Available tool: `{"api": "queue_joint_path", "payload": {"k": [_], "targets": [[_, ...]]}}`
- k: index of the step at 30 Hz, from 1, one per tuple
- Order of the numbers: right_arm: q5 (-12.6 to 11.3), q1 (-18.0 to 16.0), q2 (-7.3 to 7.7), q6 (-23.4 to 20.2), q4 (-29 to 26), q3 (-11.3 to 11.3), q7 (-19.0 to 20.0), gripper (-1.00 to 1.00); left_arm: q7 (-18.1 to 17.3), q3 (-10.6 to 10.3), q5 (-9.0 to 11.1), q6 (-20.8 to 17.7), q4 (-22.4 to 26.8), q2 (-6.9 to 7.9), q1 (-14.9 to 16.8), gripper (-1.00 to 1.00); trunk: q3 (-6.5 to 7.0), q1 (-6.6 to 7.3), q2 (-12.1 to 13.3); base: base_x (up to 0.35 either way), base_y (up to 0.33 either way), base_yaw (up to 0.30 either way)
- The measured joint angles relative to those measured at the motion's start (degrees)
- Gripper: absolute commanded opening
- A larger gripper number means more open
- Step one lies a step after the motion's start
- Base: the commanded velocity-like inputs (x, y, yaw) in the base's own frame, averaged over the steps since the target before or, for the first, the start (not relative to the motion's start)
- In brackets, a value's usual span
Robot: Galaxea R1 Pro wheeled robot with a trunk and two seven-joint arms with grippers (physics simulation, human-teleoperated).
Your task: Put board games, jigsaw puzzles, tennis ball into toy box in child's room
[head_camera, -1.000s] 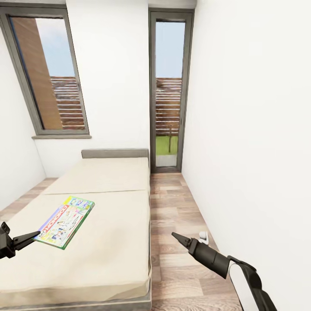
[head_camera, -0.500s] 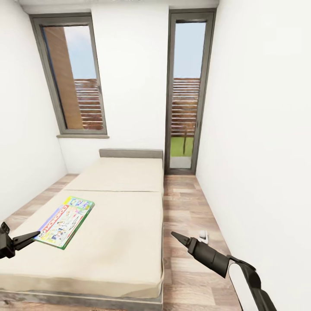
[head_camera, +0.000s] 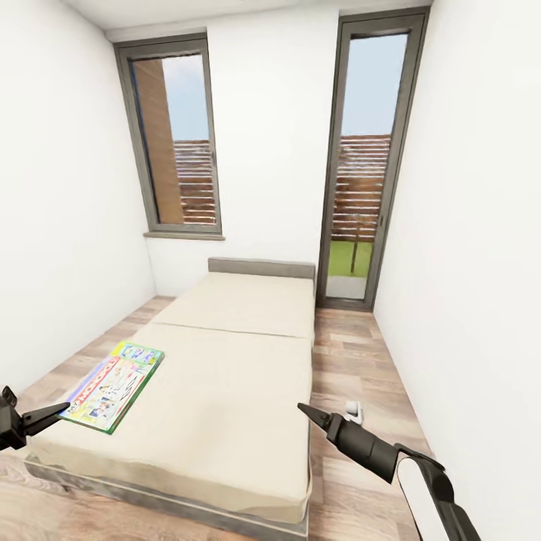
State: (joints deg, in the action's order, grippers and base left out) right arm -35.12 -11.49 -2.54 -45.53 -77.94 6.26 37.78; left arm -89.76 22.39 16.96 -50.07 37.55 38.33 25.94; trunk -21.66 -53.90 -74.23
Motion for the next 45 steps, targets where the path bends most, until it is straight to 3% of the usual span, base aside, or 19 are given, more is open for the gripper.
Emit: {"api": "queue_joint_path", "payload": {"k": [36,45], "targets": [[0.2,0.0,-0.2,0.1,0.0,-0.1,-0.1,1.0,0.0,0.0,0.0,0.0,0.0,0.0,0.0,-1.0,6.47,7.91,14.5,0.0,0.0,0.292],[0.2,0.0,-0.14,0.1,0.1,-1.4,-0.1,1.0,0.0,0.0,0.0,0.1,0.0,0.0,0.0,-1.0,8.09,9.89,18.1,0.0,0.0,0.292]]}}
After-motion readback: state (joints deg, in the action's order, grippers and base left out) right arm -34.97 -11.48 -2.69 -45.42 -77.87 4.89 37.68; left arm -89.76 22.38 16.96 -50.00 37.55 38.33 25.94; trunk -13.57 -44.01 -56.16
